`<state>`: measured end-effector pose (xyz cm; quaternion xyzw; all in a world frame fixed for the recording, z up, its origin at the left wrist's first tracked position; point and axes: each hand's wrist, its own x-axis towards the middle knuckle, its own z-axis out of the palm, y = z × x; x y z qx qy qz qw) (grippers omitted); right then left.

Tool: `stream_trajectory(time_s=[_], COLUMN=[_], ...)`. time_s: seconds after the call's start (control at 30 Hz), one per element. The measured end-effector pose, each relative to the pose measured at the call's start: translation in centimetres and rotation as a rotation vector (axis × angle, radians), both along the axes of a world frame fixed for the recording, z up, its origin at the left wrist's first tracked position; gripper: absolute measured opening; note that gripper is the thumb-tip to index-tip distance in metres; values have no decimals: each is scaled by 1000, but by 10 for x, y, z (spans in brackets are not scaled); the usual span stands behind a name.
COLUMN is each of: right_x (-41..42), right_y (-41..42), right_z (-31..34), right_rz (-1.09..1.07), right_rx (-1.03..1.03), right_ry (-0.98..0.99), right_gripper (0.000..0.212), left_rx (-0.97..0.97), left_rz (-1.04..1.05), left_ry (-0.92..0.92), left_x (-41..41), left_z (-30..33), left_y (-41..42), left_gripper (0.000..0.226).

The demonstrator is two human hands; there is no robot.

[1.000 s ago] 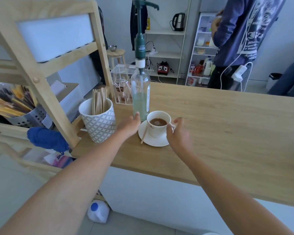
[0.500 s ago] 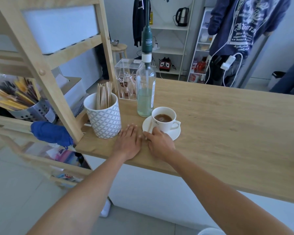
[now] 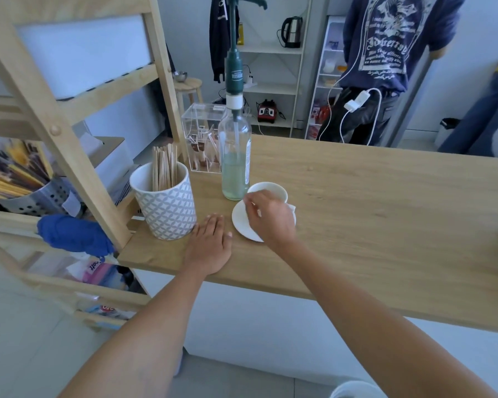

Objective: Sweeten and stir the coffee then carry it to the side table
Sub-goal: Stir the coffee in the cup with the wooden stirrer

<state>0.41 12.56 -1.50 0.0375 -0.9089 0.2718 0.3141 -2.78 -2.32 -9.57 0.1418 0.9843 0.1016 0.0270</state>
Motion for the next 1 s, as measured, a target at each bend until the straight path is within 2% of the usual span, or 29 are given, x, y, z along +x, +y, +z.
stream_trajectory(time_s=[0.07, 0.13, 0.33, 0.5, 0.6, 0.77, 1.0], right_x=[-1, -4, 0, 8, 10, 5, -5], right_y=[5, 9, 6, -1, -2, -5, -5], right_z=[19, 35, 23, -8, -24, -36, -43], right_rz=[-14, 21, 115, 139, 163, 151, 164], right_rx=[-135, -169, -30, 231, 341, 458, 453], right_ry=[-14, -41, -143, -483, -583, -555, -423], right_gripper=[20, 19, 22, 42, 46, 48, 30], left_rx=[-10, -15, -24, -7, 5, 12, 21], left_rz=[-3, -5, -2, 1, -2, -2, -7], left_ry=[-11, -16, -13, -3, -7, -14, -8], left_x=[0, 0, 1, 0, 0, -1, -1], left_z=[0, 1, 2, 0, 0, 0, -1], left_y=[0, 0, 0, 1, 0, 0, -1], left_gripper=[59, 59, 59, 59, 59, 59, 59])
